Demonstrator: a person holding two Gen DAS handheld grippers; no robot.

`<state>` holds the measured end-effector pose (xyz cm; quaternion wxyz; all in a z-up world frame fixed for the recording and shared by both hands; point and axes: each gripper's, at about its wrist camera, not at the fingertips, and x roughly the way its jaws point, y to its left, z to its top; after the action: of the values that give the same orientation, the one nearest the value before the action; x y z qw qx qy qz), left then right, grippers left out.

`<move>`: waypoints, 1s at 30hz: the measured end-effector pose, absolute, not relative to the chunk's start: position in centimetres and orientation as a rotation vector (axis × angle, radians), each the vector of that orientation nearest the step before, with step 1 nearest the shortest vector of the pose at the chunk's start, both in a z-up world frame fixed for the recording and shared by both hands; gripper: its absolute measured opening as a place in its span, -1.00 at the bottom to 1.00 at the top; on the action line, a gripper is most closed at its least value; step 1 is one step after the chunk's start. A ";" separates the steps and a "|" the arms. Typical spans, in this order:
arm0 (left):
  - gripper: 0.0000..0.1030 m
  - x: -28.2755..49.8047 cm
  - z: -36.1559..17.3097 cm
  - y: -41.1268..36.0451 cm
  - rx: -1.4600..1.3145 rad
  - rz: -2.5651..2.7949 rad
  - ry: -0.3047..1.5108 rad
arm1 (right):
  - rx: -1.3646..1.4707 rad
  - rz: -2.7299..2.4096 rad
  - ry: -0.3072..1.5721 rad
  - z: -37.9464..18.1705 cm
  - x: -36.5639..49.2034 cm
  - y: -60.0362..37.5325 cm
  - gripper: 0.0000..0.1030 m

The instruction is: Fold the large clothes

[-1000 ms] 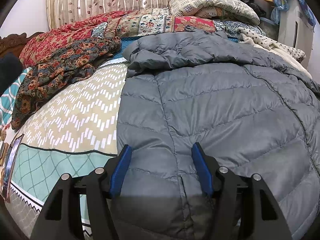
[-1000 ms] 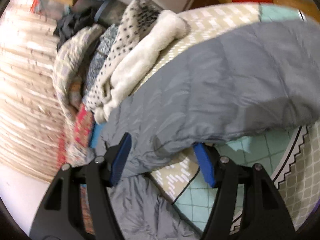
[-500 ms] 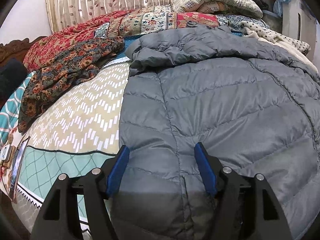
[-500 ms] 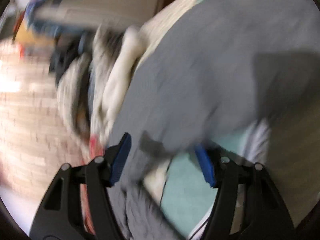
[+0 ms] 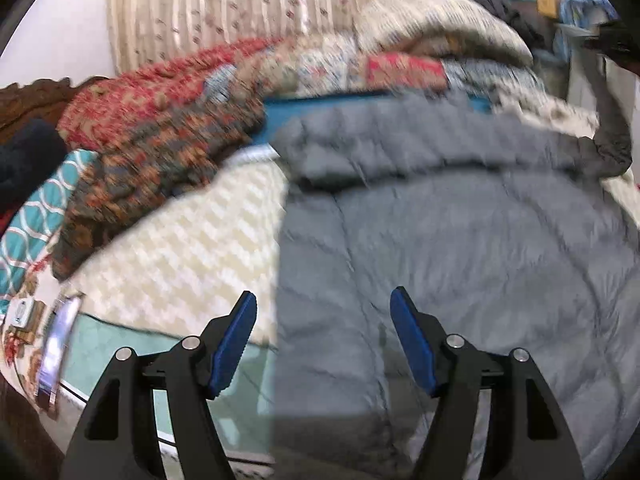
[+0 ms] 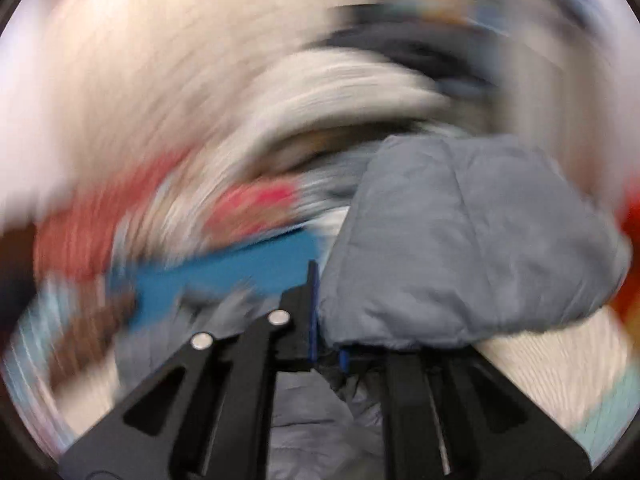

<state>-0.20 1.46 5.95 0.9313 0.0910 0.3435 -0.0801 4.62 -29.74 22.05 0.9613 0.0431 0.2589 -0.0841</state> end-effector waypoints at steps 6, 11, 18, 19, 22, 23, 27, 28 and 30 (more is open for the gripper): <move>-1.00 2.2 6.8 5.0 0.123 -0.059 0.728 | -0.404 0.206 0.722 11.5 11.4 -9.2 -0.84; -1.00 3.4 7.2 6.3 0.112 -0.054 0.758 | -0.783 0.312 0.789 2.5 9.8 -3.3 -0.06; -1.00 7.6 11.0 4.3 0.065 -0.156 0.703 | -0.575 0.298 0.722 7.2 5.1 -9.8 0.34; -1.00 8.5 11.4 3.5 0.063 -0.171 0.697 | -0.488 0.270 0.720 8.1 4.8 -12.1 0.34; -1.00 11.0 11.3 0.1 0.122 -0.206 0.673 | -0.228 0.142 0.752 8.9 4.8 -19.9 0.34; -1.00 11.8 10.8 -1.1 0.153 -0.209 0.675 | -0.160 0.090 0.777 8.5 5.4 -22.1 0.34; -1.00 17.1 6.5 -6.6 0.315 -0.199 0.755 | 0.101 -0.132 0.887 5.0 7.5 -31.6 0.32; -1.00 18.3 5.4 -7.5 0.356 -0.179 0.777 | 0.168 -0.174 0.884 4.1 7.3 -33.3 0.31; -1.00 21.0 3.4 -8.8 0.373 -0.185 0.832 | 0.341 -0.179 0.851 2.8 6.5 -36.3 0.32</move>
<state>21.00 -8.77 3.37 0.8936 0.1800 0.4013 -0.0894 6.53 -36.31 2.82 0.8929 0.1643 0.4102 -0.0862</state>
